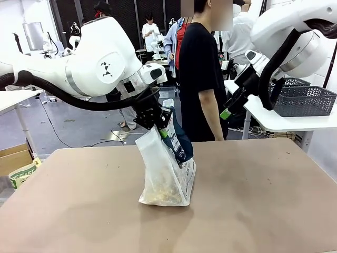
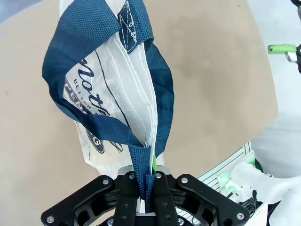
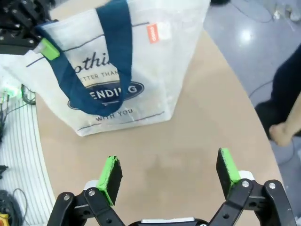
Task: Transfer purchased items from the store into the shopping bag.
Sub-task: Move the Reusable shopping bag to the right side of the table.
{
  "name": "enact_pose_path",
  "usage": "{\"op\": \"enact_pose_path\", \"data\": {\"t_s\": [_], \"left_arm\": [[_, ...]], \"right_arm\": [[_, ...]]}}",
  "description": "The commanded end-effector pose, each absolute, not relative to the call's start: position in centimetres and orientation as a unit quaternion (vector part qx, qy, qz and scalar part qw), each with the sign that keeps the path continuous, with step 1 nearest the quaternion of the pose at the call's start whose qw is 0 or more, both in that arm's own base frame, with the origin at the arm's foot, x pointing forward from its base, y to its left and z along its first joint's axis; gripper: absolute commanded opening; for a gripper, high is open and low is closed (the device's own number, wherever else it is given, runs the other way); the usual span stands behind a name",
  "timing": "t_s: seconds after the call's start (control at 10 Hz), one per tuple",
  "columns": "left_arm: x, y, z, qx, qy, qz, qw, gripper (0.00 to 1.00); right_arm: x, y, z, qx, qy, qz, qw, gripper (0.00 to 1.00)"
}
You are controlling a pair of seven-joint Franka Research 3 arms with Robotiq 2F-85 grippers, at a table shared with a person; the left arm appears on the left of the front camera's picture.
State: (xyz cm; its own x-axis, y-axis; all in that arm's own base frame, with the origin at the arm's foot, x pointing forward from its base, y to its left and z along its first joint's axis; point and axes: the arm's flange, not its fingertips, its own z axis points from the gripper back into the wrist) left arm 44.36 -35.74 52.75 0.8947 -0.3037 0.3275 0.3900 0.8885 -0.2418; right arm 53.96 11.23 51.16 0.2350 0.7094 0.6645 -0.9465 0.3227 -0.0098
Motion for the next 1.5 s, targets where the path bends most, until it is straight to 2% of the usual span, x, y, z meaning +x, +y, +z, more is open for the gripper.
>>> {"op": "enact_pose_path", "data": {"t_s": [0.0, 0.7, 0.8, 0.9, 1.1, 1.4], "left_arm": [[44.3, -35.5, 53.0, -0.155, -0.143, -0.179, 0.961, 0.0], [44.4, -35.7, 52.7, -0.152, -0.142, -0.18, 0.961, 0.0], [45.8, -36.7, 52.8, -0.119, -0.08, -0.128, 0.981, 0.0], [46.8, -37.9, 53.6, -0.079, -0.058, -0.1, 0.99, 0.0], [47.5, -39.2, 55.5, -0.023, -0.06, -0.083, 0.994, 0.0], [46.9, -37.9, 59.8, -0.004, -0.078, -0.08, 0.994, 0.0]], "right_arm": [[54.2, 10.7, 50.5, 0.231, -0.298, 0.548, 0.747, 1.0], [54.0, 11.2, 50.9, 0.215, -0.295, 0.548, 0.752, 1.0], [54.0, 11.2, 50.9, 0.215, -0.295, 0.548, 0.752, 1.0], [54.0, 11.2, 50.9, 0.215, -0.295, 0.548, 0.752, 1.0], [54.0, 11.2, 50.9, 0.215, -0.295, 0.548, 0.752, 1.0], [54.0, 11.2, 50.9, 0.215, -0.295, 0.548, 0.752, 1.0]]}}
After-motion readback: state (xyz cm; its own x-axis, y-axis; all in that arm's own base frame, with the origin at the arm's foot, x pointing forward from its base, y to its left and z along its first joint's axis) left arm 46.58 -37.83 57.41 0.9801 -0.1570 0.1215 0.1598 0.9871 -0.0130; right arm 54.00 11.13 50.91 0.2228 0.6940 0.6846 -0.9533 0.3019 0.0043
